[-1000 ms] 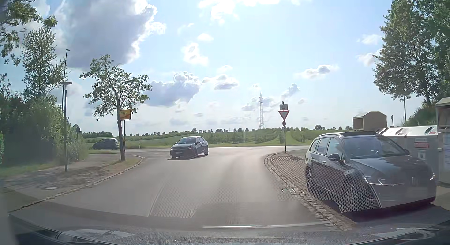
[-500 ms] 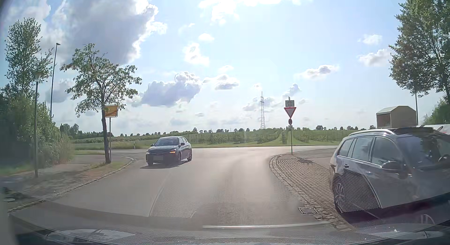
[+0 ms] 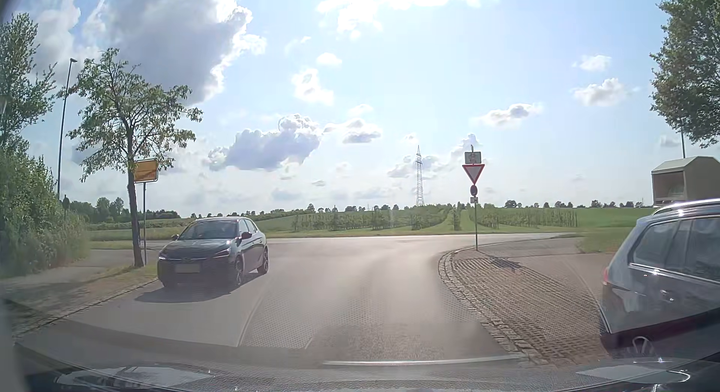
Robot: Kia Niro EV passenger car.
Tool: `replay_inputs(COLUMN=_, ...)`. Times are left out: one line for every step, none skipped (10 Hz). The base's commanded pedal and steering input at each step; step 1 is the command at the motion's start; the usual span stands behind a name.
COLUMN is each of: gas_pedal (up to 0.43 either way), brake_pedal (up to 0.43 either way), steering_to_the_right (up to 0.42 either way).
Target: Follow the waypoints while adhering to traffic rules and regulations
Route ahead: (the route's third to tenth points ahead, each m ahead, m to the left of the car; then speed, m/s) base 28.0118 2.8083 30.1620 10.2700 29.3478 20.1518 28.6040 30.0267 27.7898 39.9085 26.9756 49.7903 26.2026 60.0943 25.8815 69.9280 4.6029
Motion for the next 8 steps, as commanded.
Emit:
replay_inputs(gas_pedal=0.0, brake_pedal=0.012, steering_to_the_right=0.001)
replay_inputs(gas_pedal=0.0, brake_pedal=0.012, steering_to_the_right=0.002)
replay_inputs(gas_pedal=0.0, brake_pedal=0.012, steering_to_the_right=0.003)
replay_inputs(gas_pedal=0.0, brake_pedal=0.012, steering_to_the_right=0.004)
replay_inputs(gas_pedal=0.0, brake_pedal=0.012, steering_to_the_right=0.003)
replay_inputs(gas_pedal=0.0, brake_pedal=0.018, steering_to_the_right=0.004)
replay_inputs(gas_pedal=0.0, brake_pedal=0.037, steering_to_the_right=0.004)
replay_inputs(gas_pedal=0.0, brake_pedal=0.067, steering_to_the_right=0.004)
